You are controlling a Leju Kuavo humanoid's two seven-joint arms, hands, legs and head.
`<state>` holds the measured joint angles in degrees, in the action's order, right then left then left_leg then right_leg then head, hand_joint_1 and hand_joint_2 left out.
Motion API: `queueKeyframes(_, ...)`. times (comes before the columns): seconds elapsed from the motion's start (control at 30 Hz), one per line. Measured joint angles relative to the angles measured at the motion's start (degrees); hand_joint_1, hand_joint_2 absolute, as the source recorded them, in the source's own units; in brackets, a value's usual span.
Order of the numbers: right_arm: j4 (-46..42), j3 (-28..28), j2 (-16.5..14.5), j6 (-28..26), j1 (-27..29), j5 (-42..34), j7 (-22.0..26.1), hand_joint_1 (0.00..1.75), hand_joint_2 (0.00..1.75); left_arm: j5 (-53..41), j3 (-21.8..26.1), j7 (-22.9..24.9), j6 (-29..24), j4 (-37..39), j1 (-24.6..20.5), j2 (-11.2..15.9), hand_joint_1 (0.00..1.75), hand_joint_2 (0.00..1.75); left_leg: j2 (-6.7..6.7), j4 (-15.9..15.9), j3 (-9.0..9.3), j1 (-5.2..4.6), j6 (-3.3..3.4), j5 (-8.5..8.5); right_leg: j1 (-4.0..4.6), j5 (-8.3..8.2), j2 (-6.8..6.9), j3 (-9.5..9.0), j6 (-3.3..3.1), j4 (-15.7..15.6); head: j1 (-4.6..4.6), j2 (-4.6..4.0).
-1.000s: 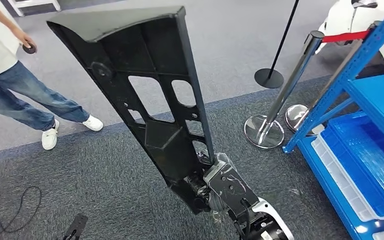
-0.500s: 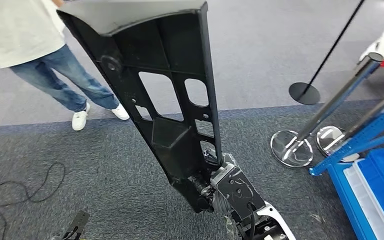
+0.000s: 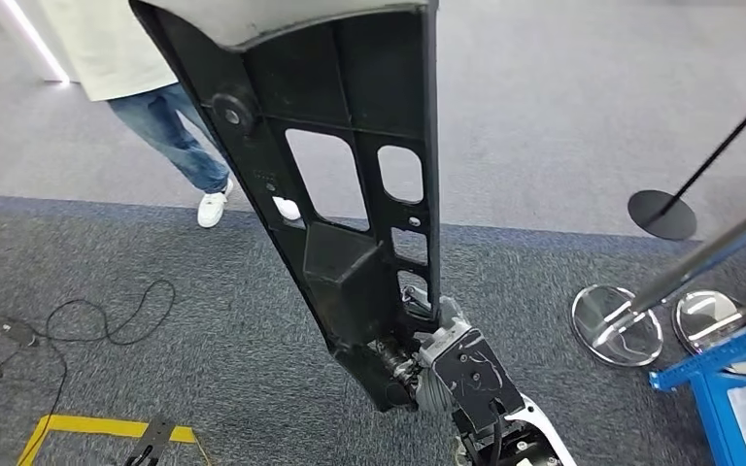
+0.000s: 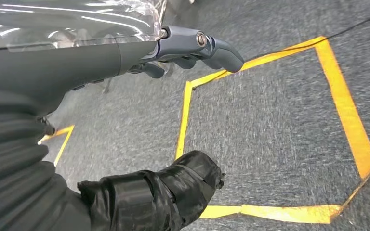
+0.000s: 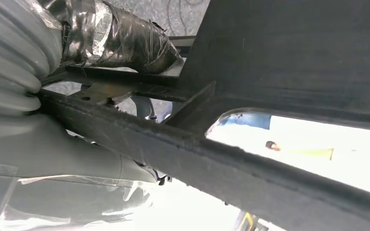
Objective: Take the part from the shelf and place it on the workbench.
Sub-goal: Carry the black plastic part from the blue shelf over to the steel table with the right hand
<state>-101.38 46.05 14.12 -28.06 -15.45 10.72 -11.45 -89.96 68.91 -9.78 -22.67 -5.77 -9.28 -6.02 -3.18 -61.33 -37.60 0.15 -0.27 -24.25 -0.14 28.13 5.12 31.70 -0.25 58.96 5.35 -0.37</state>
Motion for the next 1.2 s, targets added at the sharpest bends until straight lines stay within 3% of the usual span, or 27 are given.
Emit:
queueKeyframes(0.03,0.0,-0.1,0.0,0.0,0.0,0.2,0.0,1.75,1.75,0.0,0.0,0.0,0.0,0.0,0.0,0.0,0.0,1.75,-0.72,1.7,0.86,-0.29,0.45,0.25,0.16,0.19,0.55,-0.18,0.27,0.0,-0.02,0.0)
queueKeyframes(0.07,0.0,-0.2,0.0,0.0,0.0,0.4,0.0,1.75,1.75,0.0,-0.1,0.0,0.1,0.0,0.0,0.0,0.0,1.75,-0.59,2.0,0.95,-0.56,0.9,0.0,0.26,0.33,1.09,-0.32,0.53,-0.1,-0.07,0.0)
queueKeyframes(0.13,-0.2,-0.3,0.0,0.0,0.0,0.6,0.0,1.75,1.75,0.0,-0.1,0.1,0.1,0.0,0.1,0.0,0.0,1.75,0.74,2.4,1.11,-0.45,1.63,0.09,0.18,0.71,1.67,-0.72,1.17,-0.3,-0.08,0.01)
queueKeyframes(0.2,-0.4,-0.4,0.0,0.0,0.0,0.7,0.0,1.75,1.75,0.0,-0.1,0.1,0.2,0.0,0.2,0.0,0.0,1.75,2.04,3.0,1.71,-0.16,2.36,0.25,-0.07,2.26,-0.65,-0.08,1.67,2.0,-0.32,0.01)
queueKeyframes(0.27,-0.5,-0.5,0.0,0.0,0.1,0.8,0.0,1.75,1.75,0.0,-0.2,0.1,0.2,0.0,0.0,0.0,0.0,1.75,3.33,3.2,2.02,-0.04,2.94,0.29,-0.26,5.39,-3.93,3.32,1.76,8.8,-0.75,0.0)
queueKeyframes(0.33,-0.6,-0.5,0.0,0.0,0.4,0.8,0.0,1.75,1.75,0.0,-0.2,0.1,0.2,0.0,-0.1,0.0,0.0,1.75,4.62,3.2,2.02,-0.08,3.15,0.23,-0.28,7.53,-4.94,7.25,1.81,15.5,-0.92,0.0)
queueKeyframes(0.37,-0.6,-0.5,0.0,0.0,0.5,0.8,0.0,1.75,1.75,0.0,-0.3,0.1,0.2,0.0,-0.1,0.0,0.0,1.75,5.24,3.1,2.02,-0.1,3.17,0.19,-0.3,7.44,-5.03,8.37,1.85,16.9,-0.91,0.01)
queueKeyframes(0.4,-0.6,-0.5,0.0,0.0,0.6,0.8,0.0,1.75,1.75,0.0,-0.3,0.1,0.2,0.0,0.0,0.0,0.0,1.75,5.88,3.0,2.03,-0.08,3.15,0.13,-0.36,6.42,-5.07,8.64,1.88,16.6,-0.92,0.01)
queueKeyframes(0.47,-0.6,-0.6,0.0,0.0,0.6,0.9,0.0,1.75,1.75,0.0,-0.3,0.1,0.3,0.0,0.0,0.0,0.0,1.75,7.42,2.6,2.05,0.03,2.95,-0.11,-0.6,2.33,-5.56,6.92,1.86,11.3,-0.94,0.01)
queueKeyframes(0.53,-0.6,-0.6,0.0,0.0,0.6,0.9,0.0,1.75,1.75,0.0,-0.5,0.1,0.3,0.0,0.0,-0.1,0.0,1.75,9.02,1.9,1.76,0.1,2.42,-0.48,-0.99,-0.76,-7.97,4.13,1.77,4.3,-0.92,0.0)
queueKeyframes(0.6,-0.7,-0.6,0.1,0.0,0.6,0.9,0.0,1.75,1.75,0.0,-0.5,0.1,0.4,0.0,0.0,-0.1,0.0,1.75,10.36,1.6,1.21,0.23,1.66,-0.54,-0.99,-1.22,-9.36,2.96,1.52,1.5,-0.94,0.0)
queueKeyframes(0.67,-0.7,-0.6,0.0,0.0,0.6,0.9,0.0,1.75,1.75,0.0,-0.6,0.1,0.4,0.0,0.2,-0.1,0.0,1.75,11.28,1.8,0.84,0.52,0.9,-0.33,-0.82,-1.46,-8.12,2.74,0.92,1.1,-0.97,-0.01)
queueKeyframes(0.73,-0.9,-0.6,0.0,0.0,0.5,0.9,0.0,1.75,1.75,0.0,-0.6,0.1,0.4,0.0,0.4,-0.1,0.0,1.75,9.04,0.2,0.04,0.42,0.37,-1.27,-0.86,-1.7,-6.76,2.32,0.18,0.5,-0.67,-0.01)
queueKeyframes(0.8,-1.0,-0.6,0.0,0.0,0.4,0.9,0.0,1.75,1.75,0.0,-0.6,0.1,0.4,0.0,0.2,-0.1,0.0,1.75,5.35,-5.5,-2.67,0.26,-0.01,-4.19,-0.71,-1.67,-5.27,2.01,-0.33,0.3,-0.31,-0.01)
queueKeyframes(0.87,-1.0,-0.6,0.0,0.1,0.5,0.9,0.0,1.75,1.75,0.0,-0.6,0.1,0.4,0.0,0.1,-0.1,0.0,1.75,3.95,-12.1,-6.05,0.39,-0.28,-6.72,-0.49,-1.49,-3.66,1.97,-0.58,0.3,-0.21,-0.01)
queueKeyframes(0.9,-1.0,-0.6,0.0,0.1,0.6,0.9,0.0,1.75,1.75,0.0,-0.6,0.1,0.4,0.0,0.1,-0.1,0.0,1.75,3.72,-13.4,-6.73,0.43,-0.33,-6.74,-0.43,-1.39,-2.9,1.94,-0.6,0.3,-0.19,-0.01)
queueKeyframes(0.93,-1.0,-0.6,0.0,0.1,0.6,0.9,-0.1,1.75,1.75,0.0,-0.6,0.1,0.4,0.0,0.2,-0.1,0.0,1.75,3.53,-12.4,-6.22,0.45,-0.3,-5.7,-0.41,-1.28,-2.17,1.85,-0.56,0.3,-0.2,-0.01)
queueKeyframes(0.97,-1.0,-0.6,0.0,0.1,0.6,1.0,-0.1,1.75,1.75,0.0,-0.6,0.1,0.4,0.0,0.3,-0.1,0.0,1.75,3.1,-9.2,-4.54,0.44,-0.21,-3.92,-0.39,-1.14,-1.46,1.69,-0.46,0.3,-0.19,0.0)
queueKeyframes(1.03,-1.0,-0.6,0.0,0.1,0.5,1.0,-0.1,1.75,1.75,0.0,-0.6,0.1,0.4,0.0,0.2,-0.1,0.0,1.75,0.86,-1.4,-0.4,0.05,0.25,-1.23,-0.19,-0.76,-0.13,1.23,-0.06,0.3,-0.21,0.0)
queueKeyframes(1.1,-1.0,-0.6,0.0,0.1,0.5,1.2,-0.1,1.75,1.75,0.0,-0.6,0.1,0.4,0.0,0.0,-0.1,0.0,1.75,-0.35,1.9,1.37,-0.49,1.0,-0.84,0.09,-0.41,0.94,0.85,0.46,0.2,-0.27,0.0)
queueKeyframes(1.17,-1.1,-0.6,0.0,0.1,0.4,1.3,-0.1,1.75,1.75,0.0,-0.7,0.1,0.4,0.0,0.1,-0.1,0.0,1.75,0.93,2.1,1.53,-0.57,1.75,-0.84,0.18,-0.11,1.93,0.46,1.04,0.0,-0.28,0.0)
queueKeyframes(1.2,-1.1,-0.6,0.0,0.1,0.4,1.3,-0.1,1.75,1.75,0.0,-0.7,0.1,0.4,0.0,0.2,-0.1,0.0,1.75,1.61,2.4,1.75,-0.45,2.03,-0.77,0.07,0.2,1.53,0.3,1.4,0.2,-0.34,0.0)
